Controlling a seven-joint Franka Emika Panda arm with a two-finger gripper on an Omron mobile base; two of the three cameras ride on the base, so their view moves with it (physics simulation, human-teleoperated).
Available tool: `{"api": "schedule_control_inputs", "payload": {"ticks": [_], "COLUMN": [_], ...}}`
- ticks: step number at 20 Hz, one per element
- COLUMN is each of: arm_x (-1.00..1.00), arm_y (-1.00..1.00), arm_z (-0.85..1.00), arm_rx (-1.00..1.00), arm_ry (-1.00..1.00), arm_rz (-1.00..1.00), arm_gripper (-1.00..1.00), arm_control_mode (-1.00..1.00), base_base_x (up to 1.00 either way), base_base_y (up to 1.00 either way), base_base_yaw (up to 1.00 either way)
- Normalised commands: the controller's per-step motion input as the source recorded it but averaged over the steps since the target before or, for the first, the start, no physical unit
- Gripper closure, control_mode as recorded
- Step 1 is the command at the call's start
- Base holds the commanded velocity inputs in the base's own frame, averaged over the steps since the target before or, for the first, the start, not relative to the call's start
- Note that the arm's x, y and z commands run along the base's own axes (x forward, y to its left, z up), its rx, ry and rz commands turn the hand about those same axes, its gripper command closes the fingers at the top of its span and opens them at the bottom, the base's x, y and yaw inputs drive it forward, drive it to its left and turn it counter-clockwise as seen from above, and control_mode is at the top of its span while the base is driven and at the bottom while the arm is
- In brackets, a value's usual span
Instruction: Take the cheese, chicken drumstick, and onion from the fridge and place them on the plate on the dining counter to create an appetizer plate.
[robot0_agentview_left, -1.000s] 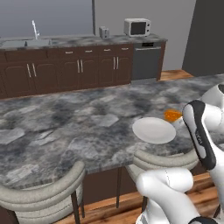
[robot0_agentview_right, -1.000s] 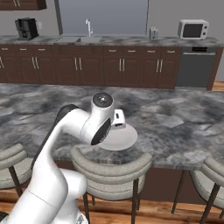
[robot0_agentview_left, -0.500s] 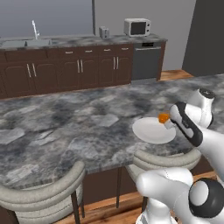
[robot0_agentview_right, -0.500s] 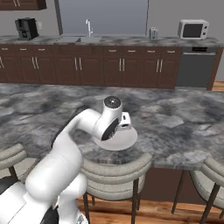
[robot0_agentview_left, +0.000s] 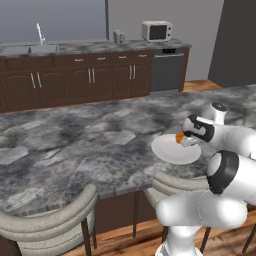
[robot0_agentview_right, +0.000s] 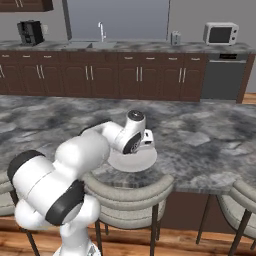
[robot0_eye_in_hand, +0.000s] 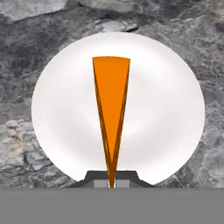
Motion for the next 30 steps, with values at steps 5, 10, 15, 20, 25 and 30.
{"api": "schedule_control_inputs", "payload": {"ticks": [5, 10, 15, 20, 25, 30], "arm_x": [0.59, 0.55, 0.4, 0.03, -0.21, -0.67], "arm_y": [-0.12, -0.11, -0.04, 0.0, -0.22, -0.3], "arm_z": [-0.45, -0.43, -0.51, -0.41, 0.46, 1.0], "arm_rx": [0.0, 0.0, 0.0, 0.0, 0.0, 0.0], "arm_ry": [0.07, 0.03, 0.0, 0.0, 0.0, 0.0], "arm_rz": [0.0, 0.0, 0.0, 0.0, 0.0, 0.0], "arm_gripper": [1.0, 1.0, 1.0, 1.0, -1.0, -1.0], "arm_control_mode": [-1.0, -1.0, -1.0, -1.0, -1.0, -1.0], "base_base_x": [0.0, 0.0, 0.0, 0.0, 0.0, 0.0], "base_base_y": [0.0, 0.0, 0.0, 0.0, 0.0, 0.0], "base_base_yaw": [0.0, 0.0, 0.0, 0.0, 0.0, 0.0]}}
